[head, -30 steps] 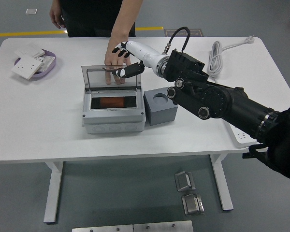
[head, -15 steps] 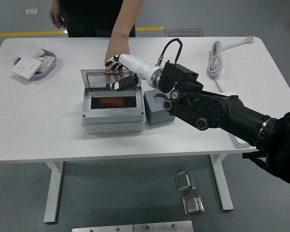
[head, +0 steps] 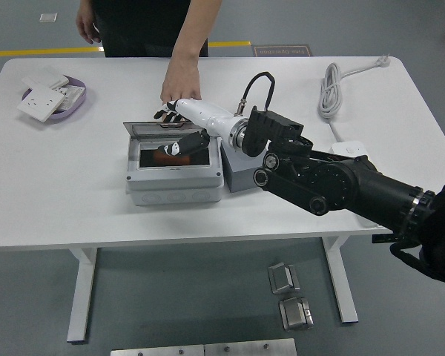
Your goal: Pick up the cylinder from the cube,place it in the box,flap close box
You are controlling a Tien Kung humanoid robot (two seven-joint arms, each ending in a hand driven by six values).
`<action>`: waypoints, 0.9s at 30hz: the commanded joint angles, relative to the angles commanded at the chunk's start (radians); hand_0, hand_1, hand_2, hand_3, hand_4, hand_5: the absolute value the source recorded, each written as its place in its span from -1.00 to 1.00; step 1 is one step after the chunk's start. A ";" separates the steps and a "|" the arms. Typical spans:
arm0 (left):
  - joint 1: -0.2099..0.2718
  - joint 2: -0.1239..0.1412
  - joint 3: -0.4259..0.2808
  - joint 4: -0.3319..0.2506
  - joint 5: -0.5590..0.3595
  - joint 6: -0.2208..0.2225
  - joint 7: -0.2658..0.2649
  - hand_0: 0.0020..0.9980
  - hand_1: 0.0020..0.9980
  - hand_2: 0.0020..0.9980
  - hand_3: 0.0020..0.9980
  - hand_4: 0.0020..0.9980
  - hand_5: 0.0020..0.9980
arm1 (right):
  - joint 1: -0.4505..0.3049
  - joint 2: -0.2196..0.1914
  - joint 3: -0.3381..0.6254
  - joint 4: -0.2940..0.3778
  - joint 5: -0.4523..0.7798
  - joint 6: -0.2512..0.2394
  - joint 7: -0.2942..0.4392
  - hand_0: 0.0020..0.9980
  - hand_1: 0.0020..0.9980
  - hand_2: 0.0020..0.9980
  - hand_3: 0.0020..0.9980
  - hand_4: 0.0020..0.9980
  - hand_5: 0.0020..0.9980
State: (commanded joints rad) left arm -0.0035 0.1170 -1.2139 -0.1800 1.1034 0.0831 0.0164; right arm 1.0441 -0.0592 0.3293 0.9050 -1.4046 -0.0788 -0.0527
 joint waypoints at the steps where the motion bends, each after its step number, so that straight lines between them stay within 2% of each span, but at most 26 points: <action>1: 0.001 0.000 0.001 0.000 -0.001 0.000 -0.001 0.11 0.18 0.10 0.15 0.21 -0.43 | -0.003 -0.005 0.001 0.004 -0.001 0.000 0.000 0.65 0.48 0.48 0.61 0.58 -0.32; 11: 0.010 -0.006 0.003 0.000 -0.009 0.003 0.001 0.11 0.18 0.10 0.14 0.21 -0.43 | -0.035 -0.059 0.014 0.092 -0.048 0.002 -0.020 0.65 0.47 0.48 0.61 0.58 -0.32; 27: 0.012 -0.008 -0.002 0.000 -0.002 0.005 0.004 0.11 0.17 0.10 0.15 0.21 -0.43 | -0.052 -0.079 -0.007 0.162 -0.086 0.002 -0.032 0.66 0.47 0.48 0.61 0.59 -0.31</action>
State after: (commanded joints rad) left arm 0.0082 0.1089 -1.2160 -0.1800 1.1010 0.0878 0.0207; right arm 0.9918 -0.1387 0.3225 1.0667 -1.4905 -0.0765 -0.0852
